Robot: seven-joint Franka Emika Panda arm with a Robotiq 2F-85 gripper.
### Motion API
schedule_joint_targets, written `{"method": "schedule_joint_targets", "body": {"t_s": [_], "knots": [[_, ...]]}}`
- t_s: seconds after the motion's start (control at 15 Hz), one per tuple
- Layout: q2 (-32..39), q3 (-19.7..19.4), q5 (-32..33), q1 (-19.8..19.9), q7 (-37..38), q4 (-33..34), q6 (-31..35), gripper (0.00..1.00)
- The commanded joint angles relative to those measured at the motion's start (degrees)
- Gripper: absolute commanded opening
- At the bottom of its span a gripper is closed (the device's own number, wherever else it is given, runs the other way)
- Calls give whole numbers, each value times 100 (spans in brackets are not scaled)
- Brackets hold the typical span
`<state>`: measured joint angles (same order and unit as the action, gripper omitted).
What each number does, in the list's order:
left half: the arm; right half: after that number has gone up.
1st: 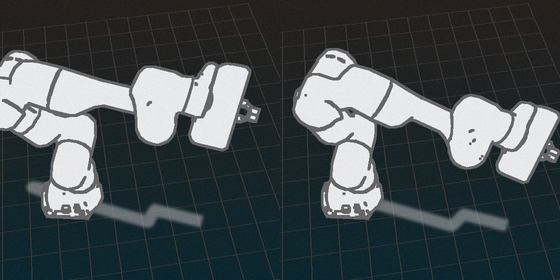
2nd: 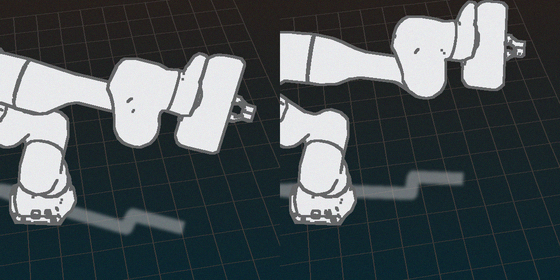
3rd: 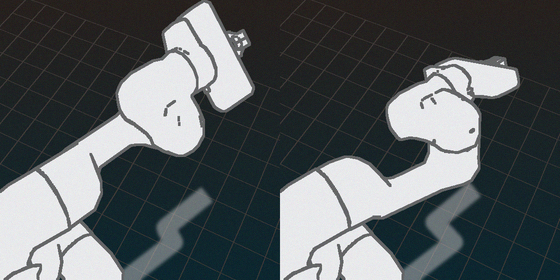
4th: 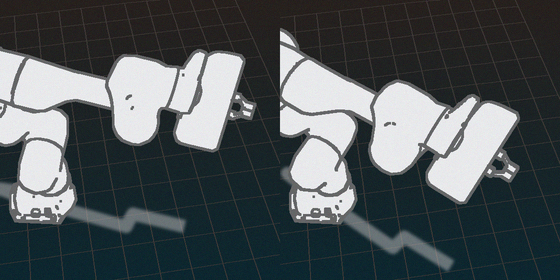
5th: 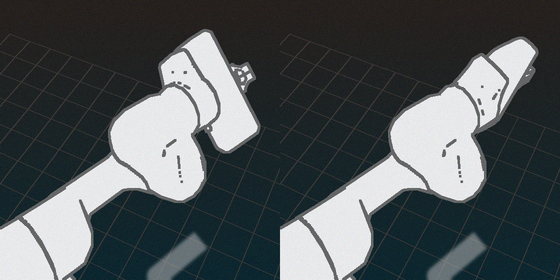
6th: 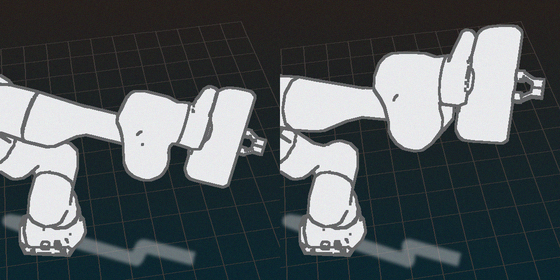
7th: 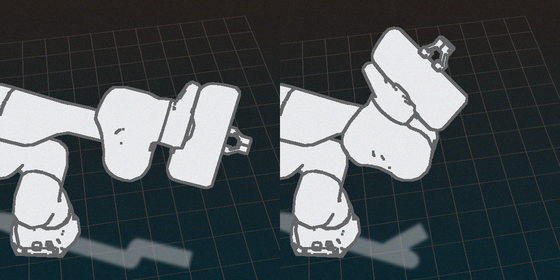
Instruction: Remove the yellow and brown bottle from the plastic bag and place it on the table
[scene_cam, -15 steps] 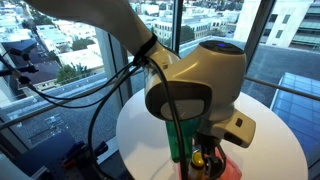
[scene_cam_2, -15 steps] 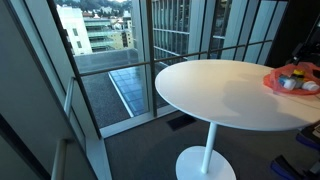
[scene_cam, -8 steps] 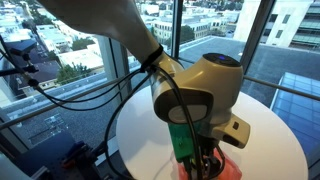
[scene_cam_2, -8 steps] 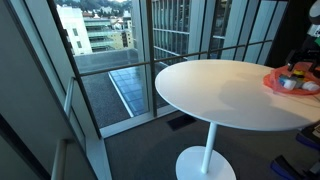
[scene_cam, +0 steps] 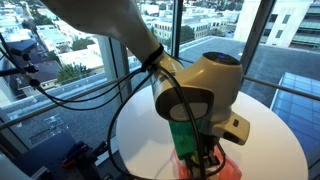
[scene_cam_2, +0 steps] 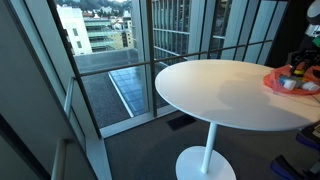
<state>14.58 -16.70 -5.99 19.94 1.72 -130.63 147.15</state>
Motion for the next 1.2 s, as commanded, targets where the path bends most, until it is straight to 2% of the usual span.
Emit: {"method": "schedule_joint_targets", "body": {"t_s": [0.0,0.53,0.8,0.87,1.13], "knots": [[-382,-29,-7,-46,21,-11,-230,20],[-1524,78,528,-452,443,-168,-902,20],[-1944,291,438,-666,355,-227,-1096,20],[-1610,228,415,-600,287,-60,-989,45],[-1811,309,413,-667,286,-159,-1019,45]]}}
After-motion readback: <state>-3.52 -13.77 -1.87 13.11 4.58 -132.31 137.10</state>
